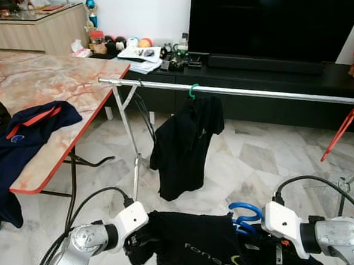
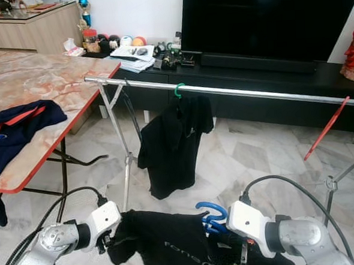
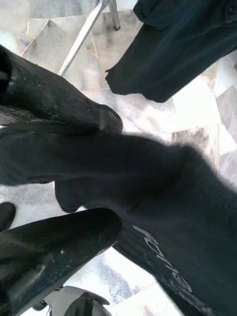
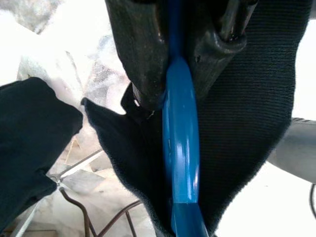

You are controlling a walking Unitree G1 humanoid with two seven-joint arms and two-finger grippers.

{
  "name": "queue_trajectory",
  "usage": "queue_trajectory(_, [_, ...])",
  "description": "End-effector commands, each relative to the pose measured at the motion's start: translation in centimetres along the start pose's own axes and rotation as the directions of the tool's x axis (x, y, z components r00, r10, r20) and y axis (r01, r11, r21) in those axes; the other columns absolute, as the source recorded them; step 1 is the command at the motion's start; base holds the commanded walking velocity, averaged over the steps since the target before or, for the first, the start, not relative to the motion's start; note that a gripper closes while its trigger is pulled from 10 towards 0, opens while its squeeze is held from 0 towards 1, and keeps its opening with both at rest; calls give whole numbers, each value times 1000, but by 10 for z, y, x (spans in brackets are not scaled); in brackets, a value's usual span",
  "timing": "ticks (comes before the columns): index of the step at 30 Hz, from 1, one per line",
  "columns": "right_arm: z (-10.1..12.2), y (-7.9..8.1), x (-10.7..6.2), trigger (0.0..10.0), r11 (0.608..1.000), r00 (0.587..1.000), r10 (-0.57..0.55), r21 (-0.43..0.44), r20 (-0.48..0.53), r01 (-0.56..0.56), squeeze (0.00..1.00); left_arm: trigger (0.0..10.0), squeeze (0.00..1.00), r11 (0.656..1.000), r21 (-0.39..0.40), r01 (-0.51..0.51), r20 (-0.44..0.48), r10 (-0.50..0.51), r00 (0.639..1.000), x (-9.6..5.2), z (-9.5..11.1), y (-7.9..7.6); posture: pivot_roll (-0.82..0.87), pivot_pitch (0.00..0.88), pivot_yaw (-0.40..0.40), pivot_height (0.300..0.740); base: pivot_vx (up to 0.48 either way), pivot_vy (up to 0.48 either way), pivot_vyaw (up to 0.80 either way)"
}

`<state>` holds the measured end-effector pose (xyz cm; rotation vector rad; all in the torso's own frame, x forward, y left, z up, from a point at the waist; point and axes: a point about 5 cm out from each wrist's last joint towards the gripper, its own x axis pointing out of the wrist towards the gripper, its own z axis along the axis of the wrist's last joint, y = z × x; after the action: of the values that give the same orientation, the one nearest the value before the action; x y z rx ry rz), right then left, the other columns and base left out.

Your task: Hang hanger

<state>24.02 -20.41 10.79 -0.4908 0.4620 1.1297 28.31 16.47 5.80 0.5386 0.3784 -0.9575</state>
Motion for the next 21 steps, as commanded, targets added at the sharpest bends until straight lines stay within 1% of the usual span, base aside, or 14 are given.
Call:
queue_trajectory(1, [10,-5,-10,10000,999,999,-29,-24,34,30,0,10000,0,1000,11,27,15,-27,1000,4,6,-2,73,0,-42,740,0,0,0])
queue_trajectory(5, [10,-5,-11,10000,999,999,-32,-18,31,32,0,10000,0,999,10,32,13,-32,999,6,6,-3,70,0,-45,740,0,0,0])
queue_trajectory(11, [16,-8,-15,10000,999,998,-34,-21,50,35,0,10000,0,998,-4,59,16,-59,998,10,6,-10,63,0,-49,740,0,0,0])
queue_trajectory(12, [16,-8,-15,10000,999,998,-35,-22,51,36,0,3647,0,998,-6,60,18,-60,998,11,7,-10,63,0,-48,740,0,0,0])
queue_trajectory(13, [17,-8,-15,10000,999,998,-35,-23,52,37,0,3647,0,998,-7,60,19,-60,998,11,7,-10,63,0,-48,740,0,0,0])
queue_trajectory(14, [18,-9,-15,10000,999,998,-37,-23,59,39,0,0,0,998,-10,62,22,-61,998,12,7,-11,63,0,-49,740,0,0,0])
queue_trajectory(21, [21,-9,-16,10000,999,996,-38,-23,76,40,0,0,0,997,-14,77,29,-77,997,15,7,-16,56,0,-46,740,0,0,0])
